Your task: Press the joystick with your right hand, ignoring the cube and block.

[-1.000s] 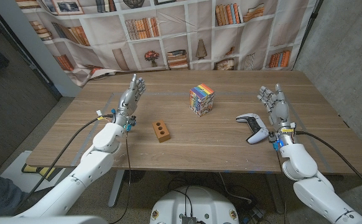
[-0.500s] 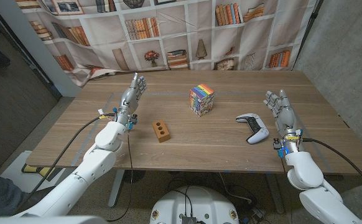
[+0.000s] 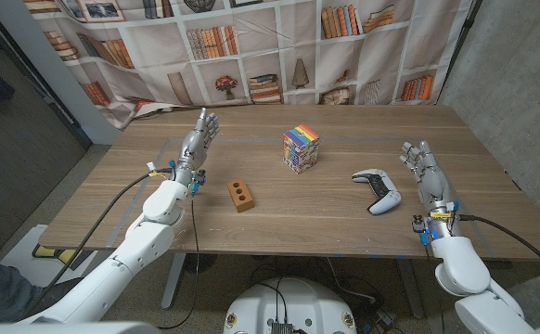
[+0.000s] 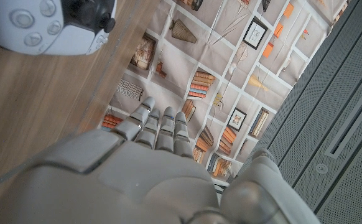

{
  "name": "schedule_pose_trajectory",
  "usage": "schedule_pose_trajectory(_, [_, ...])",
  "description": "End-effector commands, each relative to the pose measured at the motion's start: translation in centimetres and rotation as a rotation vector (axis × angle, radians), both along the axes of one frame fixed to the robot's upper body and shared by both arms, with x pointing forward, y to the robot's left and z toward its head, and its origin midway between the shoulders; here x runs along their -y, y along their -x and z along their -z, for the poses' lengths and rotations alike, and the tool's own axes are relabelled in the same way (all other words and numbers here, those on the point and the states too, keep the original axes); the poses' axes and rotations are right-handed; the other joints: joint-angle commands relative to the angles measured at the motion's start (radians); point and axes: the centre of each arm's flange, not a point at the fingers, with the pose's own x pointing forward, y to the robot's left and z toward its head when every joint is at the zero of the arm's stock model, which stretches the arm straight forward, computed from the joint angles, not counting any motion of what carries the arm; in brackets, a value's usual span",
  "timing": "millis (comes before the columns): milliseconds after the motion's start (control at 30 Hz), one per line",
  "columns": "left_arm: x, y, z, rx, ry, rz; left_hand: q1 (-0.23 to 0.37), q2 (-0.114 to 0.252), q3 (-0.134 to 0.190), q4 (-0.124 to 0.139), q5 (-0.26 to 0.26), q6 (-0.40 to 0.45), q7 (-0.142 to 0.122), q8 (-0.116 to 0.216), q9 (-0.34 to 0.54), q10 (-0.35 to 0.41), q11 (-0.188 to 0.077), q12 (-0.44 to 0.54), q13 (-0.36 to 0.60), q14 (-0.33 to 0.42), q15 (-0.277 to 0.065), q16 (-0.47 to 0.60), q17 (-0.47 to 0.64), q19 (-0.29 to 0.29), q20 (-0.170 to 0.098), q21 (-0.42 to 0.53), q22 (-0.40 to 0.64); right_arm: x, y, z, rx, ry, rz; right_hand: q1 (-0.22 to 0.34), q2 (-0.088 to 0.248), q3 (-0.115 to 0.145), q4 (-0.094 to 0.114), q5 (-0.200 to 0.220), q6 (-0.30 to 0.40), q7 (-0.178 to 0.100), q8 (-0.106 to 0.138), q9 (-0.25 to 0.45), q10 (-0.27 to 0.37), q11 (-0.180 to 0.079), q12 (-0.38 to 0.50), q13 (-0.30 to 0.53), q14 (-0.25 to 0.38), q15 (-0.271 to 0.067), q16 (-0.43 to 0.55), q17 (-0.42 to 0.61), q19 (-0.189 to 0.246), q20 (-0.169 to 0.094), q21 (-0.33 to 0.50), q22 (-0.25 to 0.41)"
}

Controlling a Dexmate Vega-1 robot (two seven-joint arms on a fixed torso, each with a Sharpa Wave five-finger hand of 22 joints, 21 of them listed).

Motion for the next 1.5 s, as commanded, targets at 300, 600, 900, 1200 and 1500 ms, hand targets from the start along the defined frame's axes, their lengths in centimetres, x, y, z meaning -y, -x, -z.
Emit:
schedule_pose_trajectory(300, [0.5, 0.4, -0.2, -0.02, 0.002, -0.021, 0.011, 0.003, -0.001, -0.009, -0.006, 0.037, 0.005, 0.001, 0.004, 0.038, -0.002, -0.001, 0.004, 0.036, -0.01, -0.003, 0.001, 0.038, -0.011, 0.004, 0.003, 1.0, 2.2, 0.6, -0.003, 0.13, -0.027, 0.011, 0.004, 0.001, -0.009, 0.001, 0.006, 0.002, 0.0, 0.006, 0.015, -0.01, -0.001, 0.002, 0.026, -0.016, 0.001, 0.003, 0.038, -0.048, 0.006, 0.003])
schedule_pose_trajectory(600, [1.1, 1.4, -0.1, -0.026, 0.001, -0.034, 0.013, 0.004, -0.001, -0.009, -0.008, 0.04, 0.005, -0.002, 0.004, 0.04, -0.003, -0.004, 0.004, 0.037, -0.01, -0.007, 0.001, 0.037, -0.009, 0.001, 0.003, 1.7, 2.9, -0.3, 0.056, 0.194, -0.017, 0.006, 0.002, -0.004, -0.007, 0.001, 0.0, 0.003, -0.004, 0.006, 0.011, -0.009, -0.005, 0.002, 0.027, -0.018, -0.001, 0.004, 0.046, -0.05, 0.004, 0.003])
schedule_pose_trajectory(900, [1.5, 2.5, 0.0, -0.022, 0.01, -0.064, 0.015, 0.005, -0.002, -0.009, -0.01, 0.043, 0.005, -0.004, 0.005, 0.042, -0.002, -0.007, 0.004, 0.039, -0.009, -0.008, 0.001, 0.038, -0.008, -0.001, 0.003, 3.1, 3.2, -0.2, 0.081, 0.205, -0.016, 0.009, 0.002, -0.005, -0.01, 0.004, 0.021, -0.006, 0.003, 0.007, 0.015, -0.015, -0.005, 0.003, 0.032, -0.027, -0.003, 0.003, 0.062, -0.06, 0.004, 0.001])
schedule_pose_trajectory(1200, [1.9, 3.0, 0.0, -0.016, 0.026, -0.073, 0.016, 0.006, -0.002, -0.009, -0.012, 0.052, 0.005, -0.004, 0.005, 0.044, -0.003, -0.009, 0.004, 0.041, -0.009, -0.01, 0.001, 0.04, -0.009, -0.002, 0.003, 4.1, 4.0, -0.5, 0.09, 0.297, 0.076, 0.017, 0.003, -0.004, -0.016, 0.008, 0.03, -0.015, 0.004, 0.008, 0.03, -0.02, -0.002, 0.004, 0.044, -0.031, -0.002, 0.002, 0.076, -0.062, 0.003, 0.0])
schedule_pose_trajectory(1500, [2.8, 2.9, 0.0, -0.012, 0.031, -0.067, 0.017, 0.007, -0.002, -0.009, -0.014, 0.055, 0.005, -0.007, 0.005, 0.046, -0.003, -0.012, 0.005, 0.044, -0.009, -0.012, 0.001, 0.04, -0.009, -0.005, 0.003, 4.7, 4.9, -0.9, 0.098, 0.335, 0.129, 0.026, 0.006, -0.003, -0.022, 0.014, 0.046, -0.023, 0.007, 0.008, 0.051, -0.022, 0.003, 0.004, 0.069, -0.025, 0.003, 0.002, 0.085, -0.055, -0.002, 0.0])
